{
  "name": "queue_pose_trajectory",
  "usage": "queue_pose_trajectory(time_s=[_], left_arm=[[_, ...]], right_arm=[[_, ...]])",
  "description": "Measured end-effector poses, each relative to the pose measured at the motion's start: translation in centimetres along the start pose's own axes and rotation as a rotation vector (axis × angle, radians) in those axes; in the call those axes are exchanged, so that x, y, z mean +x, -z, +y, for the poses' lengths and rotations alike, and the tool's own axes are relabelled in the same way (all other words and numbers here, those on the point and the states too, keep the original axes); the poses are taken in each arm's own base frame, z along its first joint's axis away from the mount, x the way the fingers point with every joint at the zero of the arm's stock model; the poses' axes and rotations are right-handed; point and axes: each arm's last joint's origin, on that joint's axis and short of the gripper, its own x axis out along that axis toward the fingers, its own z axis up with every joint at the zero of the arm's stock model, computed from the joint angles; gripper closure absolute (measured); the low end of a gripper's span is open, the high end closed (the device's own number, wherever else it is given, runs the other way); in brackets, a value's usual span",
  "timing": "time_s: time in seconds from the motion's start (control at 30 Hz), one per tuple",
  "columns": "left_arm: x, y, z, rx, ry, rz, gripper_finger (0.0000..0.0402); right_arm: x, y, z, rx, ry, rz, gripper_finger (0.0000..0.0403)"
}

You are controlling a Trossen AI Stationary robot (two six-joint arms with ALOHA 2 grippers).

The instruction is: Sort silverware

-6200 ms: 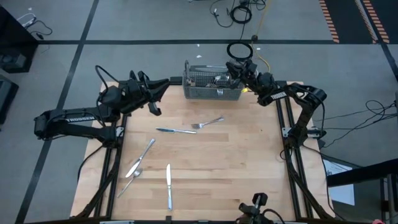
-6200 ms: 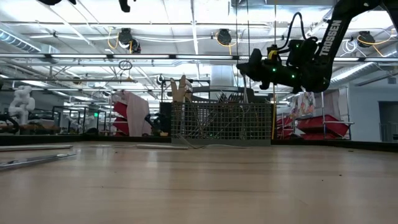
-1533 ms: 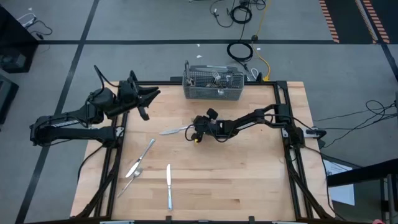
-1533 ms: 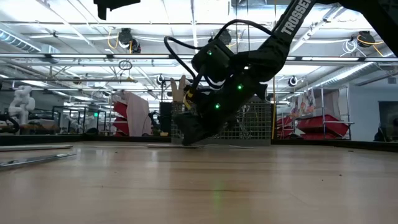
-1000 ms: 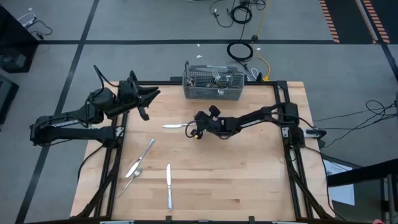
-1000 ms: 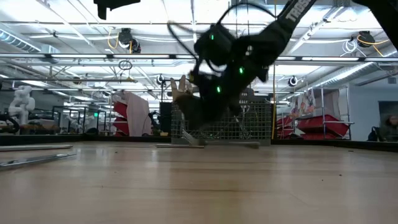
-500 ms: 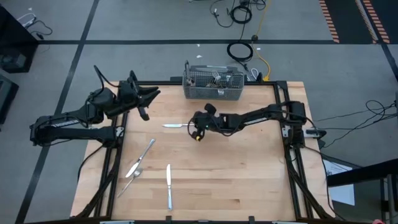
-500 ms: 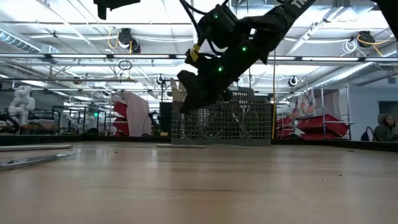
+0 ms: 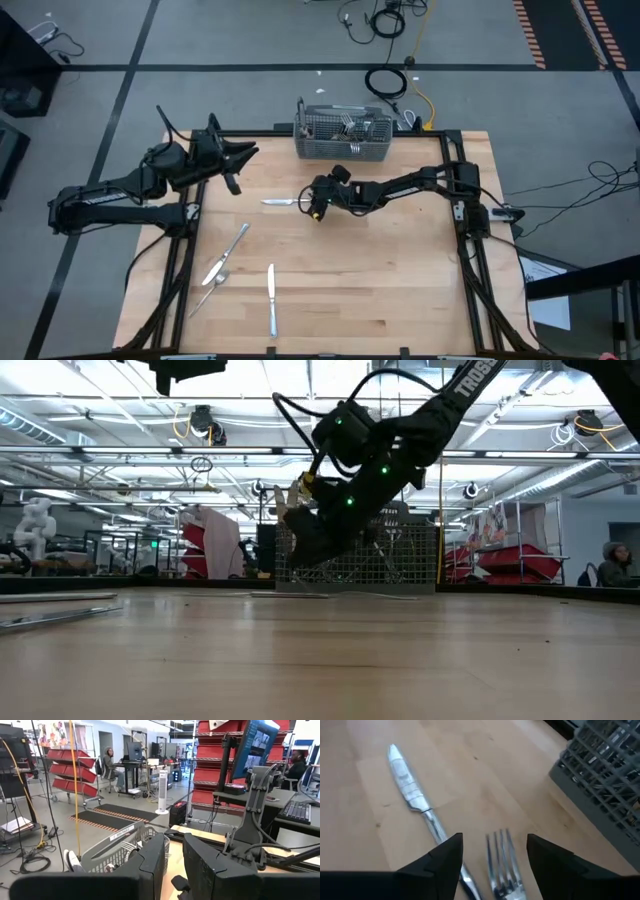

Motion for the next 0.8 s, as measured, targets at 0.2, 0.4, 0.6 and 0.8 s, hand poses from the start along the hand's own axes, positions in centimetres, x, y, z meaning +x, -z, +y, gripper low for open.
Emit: queue_pose_trajectory(time_s=[0.2, 0.4, 0.6, 0.8], left_arm=[[0.0, 0.0, 0.0, 0.019, -0.001, 0.003, 0.0325], [0.0, 0.1, 0.0, 0.020, -0.002, 0.007, 0.0325], [0.0, 0.1, 0.0, 0.038, -0.002, 0.010, 0.0325], [-0.2, 0.0, 0.1, 0.074, -0.003, 0.001, 0.0325]], right_arm=[[1.5, -0.2, 0.1, 0.001, 0.016, 0.017, 0.0196], [4.1, -0.7, 0.1, 0.023, 0.091, 0.134, 0.0228], [4.6, -1.1, 1.0, 0.005, 0.173, 0.201, 0.0371], [2.8, -3.7, 1.8, -0.099, 0.220, 0.153, 0.0401]])
